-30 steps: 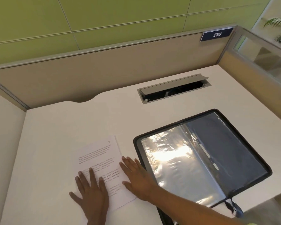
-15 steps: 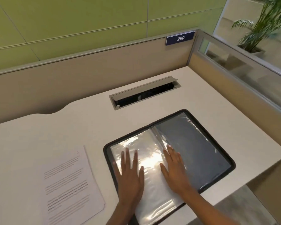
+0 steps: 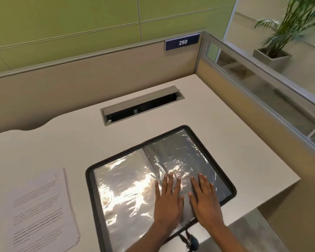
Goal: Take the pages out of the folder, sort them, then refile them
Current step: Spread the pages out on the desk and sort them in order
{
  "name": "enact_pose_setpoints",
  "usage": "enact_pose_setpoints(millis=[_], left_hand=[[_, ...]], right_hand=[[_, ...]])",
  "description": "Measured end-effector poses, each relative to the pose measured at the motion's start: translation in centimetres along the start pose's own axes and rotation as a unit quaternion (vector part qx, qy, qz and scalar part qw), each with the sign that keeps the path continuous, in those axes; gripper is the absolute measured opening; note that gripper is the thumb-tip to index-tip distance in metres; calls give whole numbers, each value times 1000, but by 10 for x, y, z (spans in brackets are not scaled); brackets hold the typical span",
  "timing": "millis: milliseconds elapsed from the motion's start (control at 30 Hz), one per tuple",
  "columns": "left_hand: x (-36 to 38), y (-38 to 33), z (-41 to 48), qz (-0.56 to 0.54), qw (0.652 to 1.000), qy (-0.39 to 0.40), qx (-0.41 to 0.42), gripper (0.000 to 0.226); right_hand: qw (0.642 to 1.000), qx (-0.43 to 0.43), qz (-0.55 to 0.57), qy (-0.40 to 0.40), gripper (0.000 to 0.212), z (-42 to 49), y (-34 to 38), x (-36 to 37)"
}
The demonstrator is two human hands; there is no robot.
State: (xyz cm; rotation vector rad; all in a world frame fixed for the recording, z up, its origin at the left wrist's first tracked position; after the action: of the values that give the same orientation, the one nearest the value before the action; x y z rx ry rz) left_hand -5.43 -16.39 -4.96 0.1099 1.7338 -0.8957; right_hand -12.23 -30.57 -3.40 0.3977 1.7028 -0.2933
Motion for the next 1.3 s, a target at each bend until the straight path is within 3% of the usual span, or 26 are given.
enact_pose_setpoints(millis=[200, 467, 600, 733, 867, 1000, 1133, 1200, 1300], left_hand=[[-3, -6, -5, 7, 1000, -13, -2, 60], [0, -5, -5, 17, 999, -20, -29, 69], [-2, -4, -4, 17, 999, -15, -27, 69], [-9, -3, -3, -72, 997, -30, -23, 64], [-27, 9, -8, -303, 945, -91, -82, 58], [-51, 19, -19, -394, 899, -145, -127, 61], [-75, 44, -28, -512, 809, -184, -223, 44], [-80, 55, -32, -540, 787, -174, -241, 41], [-89, 67, -41, -507, 807, -171, -248, 31]], right_hand=[[992, 122, -25, -13, 65, -7, -46, 9], [995, 80, -36, -39, 62, -21, -33, 14], [998, 35, 5, -47, 92, -19, -20, 2], [992, 46, 108, -50, 72, -23, -8, -18], [976, 35, 209, -54, 68, -27, 4, -26], [964, -44, 247, -87, 64, -35, 18, -33], [968, -120, 161, -148, 92, -41, 36, -47], [977, -14, 189, -94, 97, -31, 22, -38], [976, 53, 204, -56, 102, -28, 7, -30]])
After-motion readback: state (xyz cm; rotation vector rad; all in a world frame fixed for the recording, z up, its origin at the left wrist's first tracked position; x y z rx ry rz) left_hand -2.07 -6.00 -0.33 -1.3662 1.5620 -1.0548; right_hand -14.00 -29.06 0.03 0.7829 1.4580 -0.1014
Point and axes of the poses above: each hand's wrist, its own z-axis towards the middle knuckle, its own x-axis out of the palm, y = z × x, the point moved 5 cm from there along z, towards the middle knuckle, and after that the axes turned 14 degrees about -z, right-handed, at the moved point
